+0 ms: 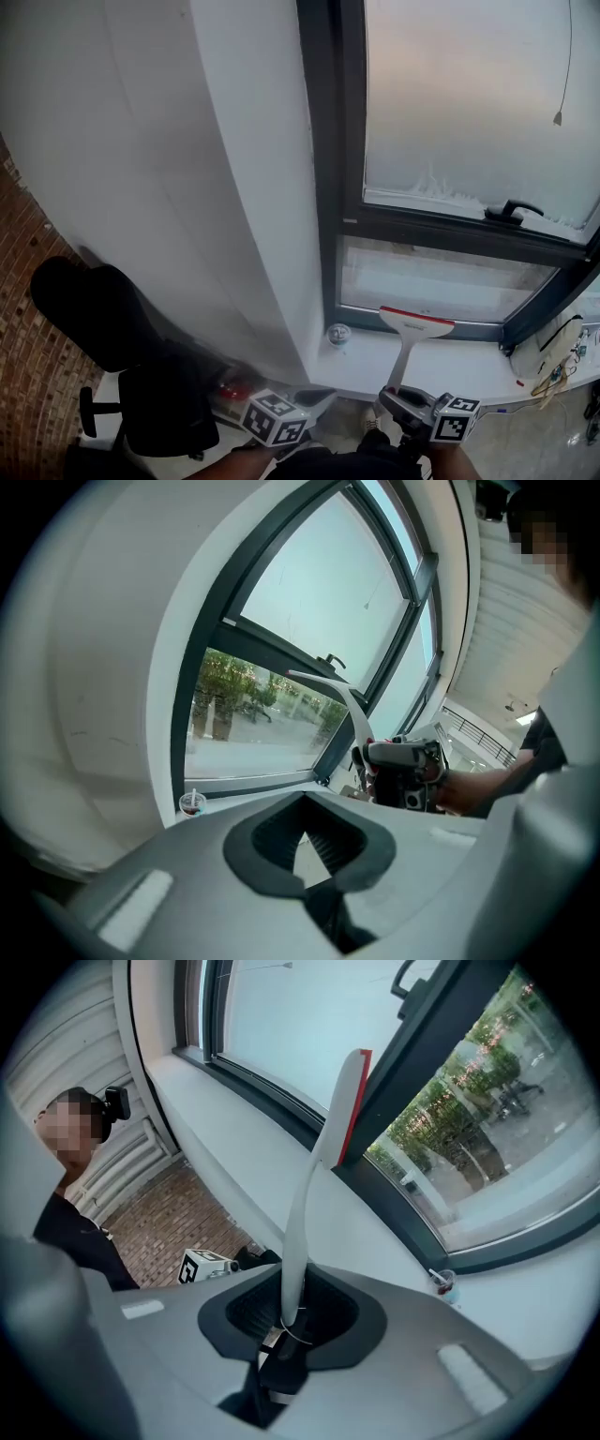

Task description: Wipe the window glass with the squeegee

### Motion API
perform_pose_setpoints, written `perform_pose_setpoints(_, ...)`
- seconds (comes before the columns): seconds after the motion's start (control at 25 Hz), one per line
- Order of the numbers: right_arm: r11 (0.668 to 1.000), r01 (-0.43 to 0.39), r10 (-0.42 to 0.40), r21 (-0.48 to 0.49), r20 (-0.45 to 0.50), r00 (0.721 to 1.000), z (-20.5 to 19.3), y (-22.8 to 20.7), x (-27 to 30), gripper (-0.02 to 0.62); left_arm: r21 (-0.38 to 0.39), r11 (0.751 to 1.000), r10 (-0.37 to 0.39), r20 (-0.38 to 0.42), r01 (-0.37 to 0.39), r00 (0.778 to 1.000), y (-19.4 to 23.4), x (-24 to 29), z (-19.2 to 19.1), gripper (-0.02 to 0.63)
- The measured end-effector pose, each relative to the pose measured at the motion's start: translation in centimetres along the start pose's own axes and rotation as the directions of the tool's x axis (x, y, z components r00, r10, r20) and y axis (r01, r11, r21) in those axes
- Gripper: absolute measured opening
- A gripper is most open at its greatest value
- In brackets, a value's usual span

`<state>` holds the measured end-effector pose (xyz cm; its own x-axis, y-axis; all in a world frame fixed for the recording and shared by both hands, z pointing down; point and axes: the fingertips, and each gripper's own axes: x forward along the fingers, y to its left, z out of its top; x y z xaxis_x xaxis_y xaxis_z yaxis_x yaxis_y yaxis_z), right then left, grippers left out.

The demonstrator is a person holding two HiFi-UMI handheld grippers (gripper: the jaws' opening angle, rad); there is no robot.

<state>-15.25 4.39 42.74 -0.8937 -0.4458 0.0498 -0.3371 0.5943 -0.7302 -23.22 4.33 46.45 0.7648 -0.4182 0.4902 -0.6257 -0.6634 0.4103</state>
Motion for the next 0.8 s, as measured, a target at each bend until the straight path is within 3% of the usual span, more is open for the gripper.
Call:
perform_pose_setpoints(0.28, 0.999, -0.023, 0.023, -0.044, -0.006, 1.000, 3.0, -1.0, 0.4, 0.087, 0.007, 1.000, 0.003, 0.010, -0.003, 1.000, 0.6, 1.5, 2.0, 0.001)
perform_pose_setpoints(0.8, 0.999, -0.031, 0.030, -0.027, -0.025, 0.999, 3.1, -1.5, 0.9, 0.087, 0.003, 1.000, -0.004, 0.011, 0.004, 1.000, 1.4, 2.0, 3.3, 0.002)
